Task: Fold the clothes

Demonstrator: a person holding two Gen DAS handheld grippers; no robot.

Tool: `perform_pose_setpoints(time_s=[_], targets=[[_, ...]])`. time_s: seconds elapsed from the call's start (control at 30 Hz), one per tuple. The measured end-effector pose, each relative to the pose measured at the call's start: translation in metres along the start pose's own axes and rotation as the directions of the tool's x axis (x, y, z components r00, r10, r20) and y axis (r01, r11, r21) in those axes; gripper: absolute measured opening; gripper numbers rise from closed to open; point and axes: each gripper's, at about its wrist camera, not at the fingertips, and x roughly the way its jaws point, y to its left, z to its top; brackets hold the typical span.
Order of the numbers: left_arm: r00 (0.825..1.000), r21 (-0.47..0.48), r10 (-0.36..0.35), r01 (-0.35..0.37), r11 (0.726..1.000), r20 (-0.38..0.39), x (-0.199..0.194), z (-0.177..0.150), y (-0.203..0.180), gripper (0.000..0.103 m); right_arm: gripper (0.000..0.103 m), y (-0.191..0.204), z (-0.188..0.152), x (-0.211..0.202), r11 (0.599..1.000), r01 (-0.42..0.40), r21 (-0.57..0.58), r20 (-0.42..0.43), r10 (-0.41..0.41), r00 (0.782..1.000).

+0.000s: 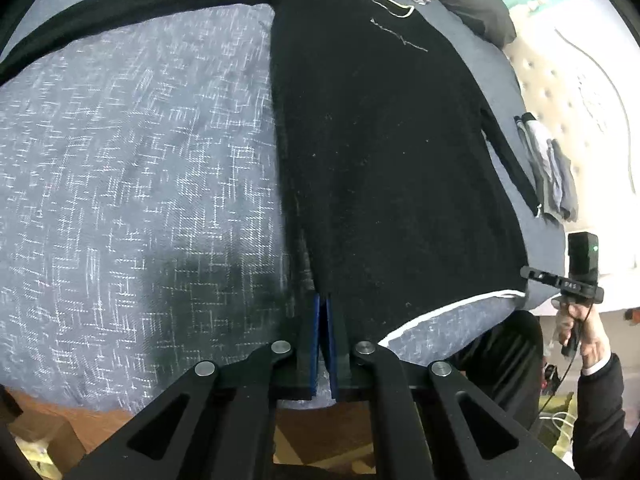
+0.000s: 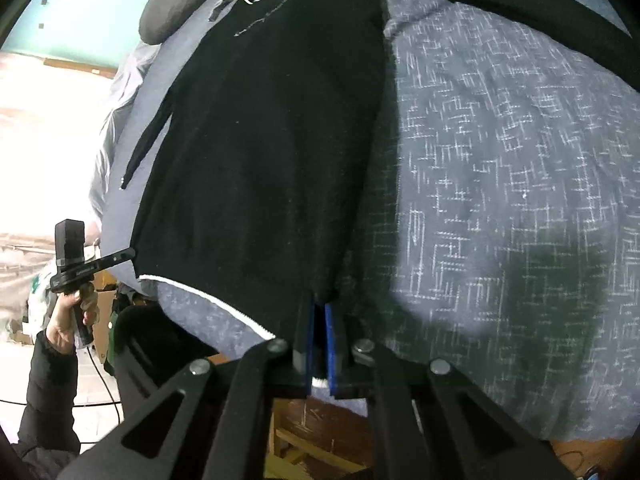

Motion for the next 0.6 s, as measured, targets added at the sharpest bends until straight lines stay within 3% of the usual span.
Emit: perform_pose_setpoints(time_s=[0.4, 0.6], targets=[[0.999, -0.061, 0.017, -0.019, 0.998, -0.03, 0.024, 0.001, 0.002, 0.004, 0.004, -0.012, -0.003, 0.026, 0.999, -0.002, 0.044, -0.036, 0.004, 0.999], [1.0, -0.083, 0.02, -0.019, 0.996, 0.007, -0.008, 0.006, 0.022, 0.005, 0.007, -0.023, 0.001, -0.003, 0.998, 0.043, 0.047, 0.016, -0.044, 0.999]])
